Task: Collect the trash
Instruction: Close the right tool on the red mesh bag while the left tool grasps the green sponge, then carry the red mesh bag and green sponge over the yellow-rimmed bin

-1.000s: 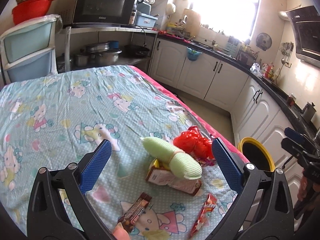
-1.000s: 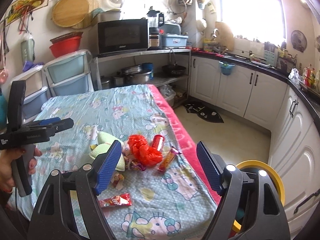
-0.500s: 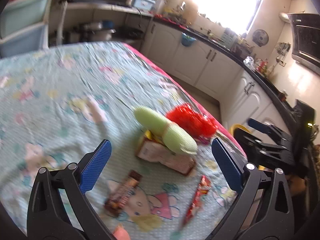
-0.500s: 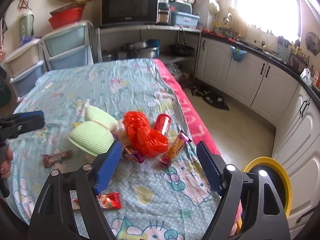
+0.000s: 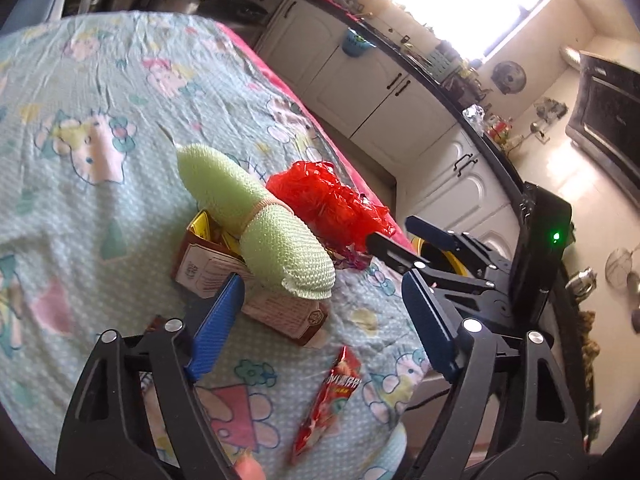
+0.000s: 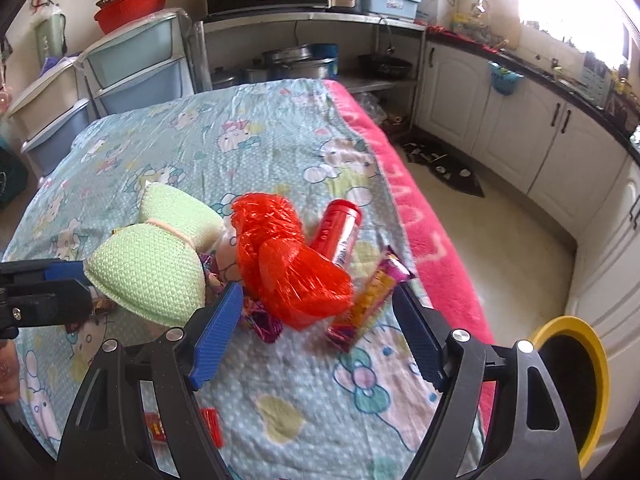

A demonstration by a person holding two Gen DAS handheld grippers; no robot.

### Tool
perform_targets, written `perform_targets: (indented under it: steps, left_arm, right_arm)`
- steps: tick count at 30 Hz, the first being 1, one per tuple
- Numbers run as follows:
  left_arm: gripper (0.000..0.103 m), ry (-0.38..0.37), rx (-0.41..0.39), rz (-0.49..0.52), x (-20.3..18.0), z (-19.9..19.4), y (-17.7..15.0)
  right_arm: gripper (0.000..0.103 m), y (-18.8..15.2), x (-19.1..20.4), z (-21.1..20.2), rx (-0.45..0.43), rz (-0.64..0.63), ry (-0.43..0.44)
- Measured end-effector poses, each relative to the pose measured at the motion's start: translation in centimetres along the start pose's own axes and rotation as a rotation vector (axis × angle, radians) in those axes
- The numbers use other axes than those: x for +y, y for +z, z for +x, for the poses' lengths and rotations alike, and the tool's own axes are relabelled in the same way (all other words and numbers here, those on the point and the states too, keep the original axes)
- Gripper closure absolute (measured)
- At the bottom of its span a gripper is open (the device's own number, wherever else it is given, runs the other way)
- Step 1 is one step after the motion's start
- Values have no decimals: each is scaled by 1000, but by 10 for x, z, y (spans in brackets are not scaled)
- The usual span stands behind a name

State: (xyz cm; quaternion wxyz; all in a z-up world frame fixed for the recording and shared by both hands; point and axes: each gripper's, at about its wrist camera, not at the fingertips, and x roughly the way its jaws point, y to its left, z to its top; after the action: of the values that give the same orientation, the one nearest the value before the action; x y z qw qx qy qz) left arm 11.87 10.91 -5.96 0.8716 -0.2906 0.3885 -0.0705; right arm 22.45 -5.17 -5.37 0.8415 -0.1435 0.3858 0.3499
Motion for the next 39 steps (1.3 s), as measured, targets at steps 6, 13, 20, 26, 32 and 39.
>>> perform_targets:
  steps: [6, 13, 20, 26, 32, 39]
  left_arm:
    - [50, 4, 17, -74, 15, 6, 4]
    - [72, 11, 24, -73, 20, 5, 3]
    - [77, 18, -3, 11, 4, -5, 4]
    - [78, 27, -30, 71, -6, -18, 4]
    - [78, 39, -51, 125, -16, -27, 3]
    - [79, 35, -76, 169, -34, -37, -2]
  right_arm:
    - [59, 3, 5, 16, 50, -21, 60]
    - [89, 0, 17, 11, 37, -79, 52]
    - [93, 0, 24, -7, 2, -91, 57]
    - [93, 2, 30, -21, -22, -77, 69]
    - [94, 2, 34, -36, -46, -63, 63]
    - [94, -3, 32, -59, -79, -33, 56]
